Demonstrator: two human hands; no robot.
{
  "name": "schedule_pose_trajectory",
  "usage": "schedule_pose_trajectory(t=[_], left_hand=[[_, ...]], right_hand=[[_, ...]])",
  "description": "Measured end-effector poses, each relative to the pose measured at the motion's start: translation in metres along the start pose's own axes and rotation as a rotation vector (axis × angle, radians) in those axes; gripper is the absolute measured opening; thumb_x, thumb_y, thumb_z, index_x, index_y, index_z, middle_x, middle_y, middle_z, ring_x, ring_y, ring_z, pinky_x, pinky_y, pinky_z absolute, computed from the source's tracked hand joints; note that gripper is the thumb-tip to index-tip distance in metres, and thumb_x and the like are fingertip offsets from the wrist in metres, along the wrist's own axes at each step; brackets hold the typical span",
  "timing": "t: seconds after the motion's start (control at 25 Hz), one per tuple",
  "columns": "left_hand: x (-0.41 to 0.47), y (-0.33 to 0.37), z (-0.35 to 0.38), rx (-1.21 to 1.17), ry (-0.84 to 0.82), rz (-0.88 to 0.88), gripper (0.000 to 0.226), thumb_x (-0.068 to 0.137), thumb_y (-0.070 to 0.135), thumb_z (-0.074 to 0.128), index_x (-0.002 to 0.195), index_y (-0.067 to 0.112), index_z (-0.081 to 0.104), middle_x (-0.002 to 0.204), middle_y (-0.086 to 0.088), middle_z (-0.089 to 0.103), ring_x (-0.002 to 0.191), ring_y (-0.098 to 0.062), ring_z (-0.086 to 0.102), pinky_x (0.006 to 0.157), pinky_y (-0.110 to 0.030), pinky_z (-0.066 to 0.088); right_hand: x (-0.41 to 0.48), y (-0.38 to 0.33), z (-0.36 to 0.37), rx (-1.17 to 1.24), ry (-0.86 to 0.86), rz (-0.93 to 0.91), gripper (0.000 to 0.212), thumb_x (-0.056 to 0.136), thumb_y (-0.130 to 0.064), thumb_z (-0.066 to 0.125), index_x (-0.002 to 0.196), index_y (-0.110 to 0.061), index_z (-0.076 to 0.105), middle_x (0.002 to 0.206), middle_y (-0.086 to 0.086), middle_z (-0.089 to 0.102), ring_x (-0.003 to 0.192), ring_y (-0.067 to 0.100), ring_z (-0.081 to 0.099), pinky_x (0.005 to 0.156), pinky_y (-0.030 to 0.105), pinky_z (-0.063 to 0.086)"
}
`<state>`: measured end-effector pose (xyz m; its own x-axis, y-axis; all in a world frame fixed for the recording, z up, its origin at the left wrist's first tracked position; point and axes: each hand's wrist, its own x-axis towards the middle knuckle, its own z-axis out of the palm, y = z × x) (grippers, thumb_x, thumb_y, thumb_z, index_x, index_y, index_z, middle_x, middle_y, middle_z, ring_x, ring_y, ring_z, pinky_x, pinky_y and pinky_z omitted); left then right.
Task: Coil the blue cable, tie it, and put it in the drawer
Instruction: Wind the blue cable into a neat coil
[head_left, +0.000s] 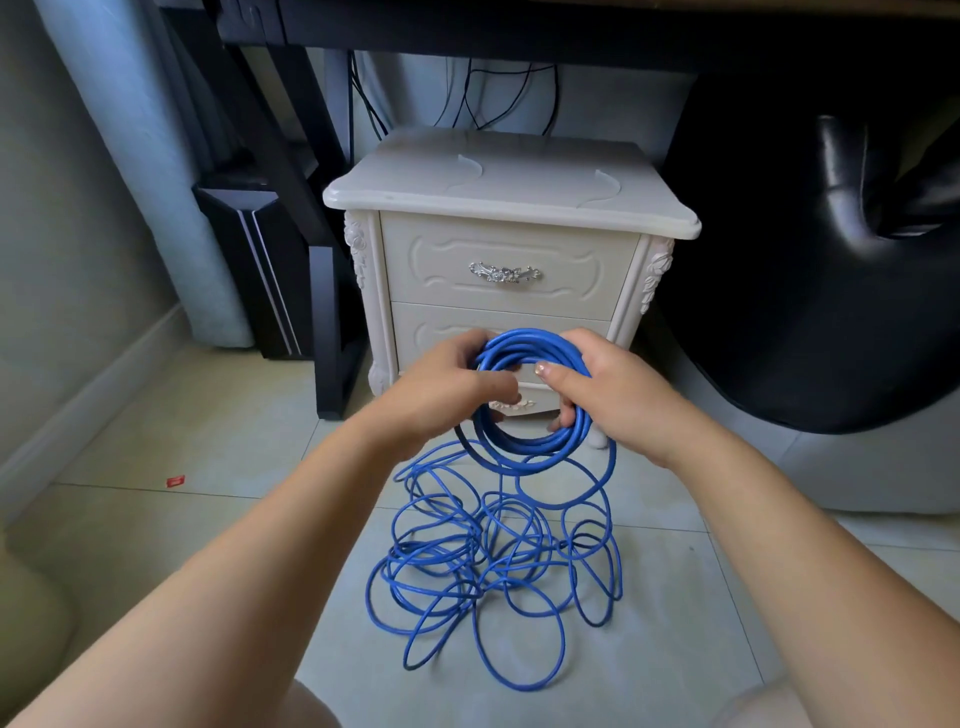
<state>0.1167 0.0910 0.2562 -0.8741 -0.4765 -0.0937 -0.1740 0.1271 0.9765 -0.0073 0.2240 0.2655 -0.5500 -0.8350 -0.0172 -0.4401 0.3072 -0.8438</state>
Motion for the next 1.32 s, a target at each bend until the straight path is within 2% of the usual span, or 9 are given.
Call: schedule_pose_trajectory(t=[0.16, 0.36, 0.52, 0.64, 0.72, 0.8, 0.92, 1.08, 1.32], left_hand=[[0.000, -0.002, 0.006, 0.162, 0.059, 0.076, 0.015, 0.093, 0.016, 0.065, 0.108, 0.013, 0.064, 0.073, -0.002, 0.067, 0.067, -0.015, 0.069, 0.071, -0.030, 0.056], [0.003, -0.006, 0.008, 0.176, 0.258, 0.164, 0.010, 0.095, 0.021, 0.061, 0.098, 0.012, 0.063, 0.047, 0.008, 0.050, 0.044, -0.009, 0.051, 0.059, -0.043, 0.058], [0.003, -0.007, 0.018, -0.106, 0.447, 0.116, 0.005, 0.096, 0.022, 0.059, 0.094, 0.018, 0.062, 0.049, 0.009, 0.048, 0.045, -0.006, 0.045, 0.047, -0.024, 0.036], [-0.001, -0.006, 0.035, -0.271, 0.537, 0.051, 0.010, 0.097, 0.024, 0.057, 0.090, 0.017, 0.059, 0.061, 0.003, 0.052, 0.046, -0.001, 0.048, 0.045, -0.014, 0.037], [-0.002, -0.009, 0.040, -0.195, 0.513, 0.007, 0.018, 0.097, 0.031, 0.056, 0.088, 0.017, 0.061, 0.069, 0.004, 0.061, 0.055, 0.000, 0.051, 0.050, -0.009, 0.038], [-0.002, -0.012, 0.037, -0.159, 0.388, -0.056, 0.021, 0.093, 0.038, 0.061, 0.087, 0.019, 0.066, 0.082, 0.003, 0.070, 0.072, -0.005, 0.058, 0.073, -0.012, 0.046], [-0.005, -0.011, 0.028, -0.249, 0.218, -0.127, 0.019, 0.083, 0.033, 0.070, 0.091, 0.016, 0.070, 0.090, -0.002, 0.073, 0.088, -0.019, 0.064, 0.099, -0.044, 0.047], [-0.003, -0.004, 0.021, -0.154, 0.184, 0.029, 0.026, 0.080, 0.002, 0.068, 0.105, 0.009, 0.063, 0.083, -0.006, 0.064, 0.072, -0.017, 0.061, 0.080, -0.033, 0.052], [-0.005, 0.003, 0.025, 0.321, 0.264, 0.139, 0.020, 0.091, 0.006, 0.051, 0.099, 0.019, 0.064, 0.066, 0.002, 0.058, 0.049, -0.013, 0.061, 0.054, -0.024, 0.052]], right_hand=[[-0.004, -0.007, -0.001, -0.117, -0.062, -0.006, 0.016, 0.098, -0.034, 0.055, 0.113, -0.027, 0.054, 0.059, -0.004, 0.061, 0.076, 0.020, 0.072, 0.054, 0.019, 0.045], [-0.004, 0.000, 0.001, 0.352, -0.024, 0.078, 0.017, 0.092, -0.007, 0.063, 0.106, -0.015, 0.059, 0.075, 0.003, 0.066, 0.068, 0.015, 0.068, 0.049, 0.021, 0.052], [-0.004, 0.007, 0.020, 0.583, 0.061, 0.157, 0.011, 0.088, -0.005, 0.063, 0.084, -0.015, 0.061, 0.078, 0.006, 0.067, 0.076, 0.020, 0.065, 0.077, 0.038, 0.057], [-0.001, 0.005, 0.037, 0.800, 0.233, 0.127, 0.012, 0.089, -0.007, 0.062, 0.080, -0.013, 0.058, 0.060, 0.001, 0.058, 0.068, 0.021, 0.058, 0.078, 0.041, 0.048], [0.001, 0.004, 0.037, 0.845, 0.321, 0.110, 0.014, 0.092, -0.013, 0.063, 0.080, -0.013, 0.056, 0.051, 0.000, 0.048, 0.054, 0.016, 0.054, 0.075, 0.043, 0.051], [0.004, 0.006, 0.032, 0.745, 0.387, 0.109, 0.015, 0.092, -0.019, 0.065, 0.081, -0.015, 0.055, 0.047, -0.003, 0.039, 0.043, 0.011, 0.045, 0.067, 0.040, 0.057], [0.007, 0.010, 0.026, 0.504, 0.415, 0.134, 0.015, 0.092, -0.021, 0.065, 0.079, -0.016, 0.057, 0.045, -0.009, 0.038, 0.037, 0.009, 0.037, 0.051, 0.031, 0.052], [0.009, 0.010, 0.028, 0.081, 0.335, 0.047, 0.012, 0.087, -0.015, 0.062, 0.082, -0.005, 0.058, 0.062, 0.004, 0.047, 0.052, 0.021, 0.047, 0.046, 0.030, 0.050], [0.010, 0.007, 0.027, -0.121, 0.323, -0.067, 0.010, 0.079, -0.019, 0.062, 0.074, -0.014, 0.055, 0.058, -0.002, 0.048, 0.065, 0.034, 0.054, 0.065, 0.050, 0.057]])
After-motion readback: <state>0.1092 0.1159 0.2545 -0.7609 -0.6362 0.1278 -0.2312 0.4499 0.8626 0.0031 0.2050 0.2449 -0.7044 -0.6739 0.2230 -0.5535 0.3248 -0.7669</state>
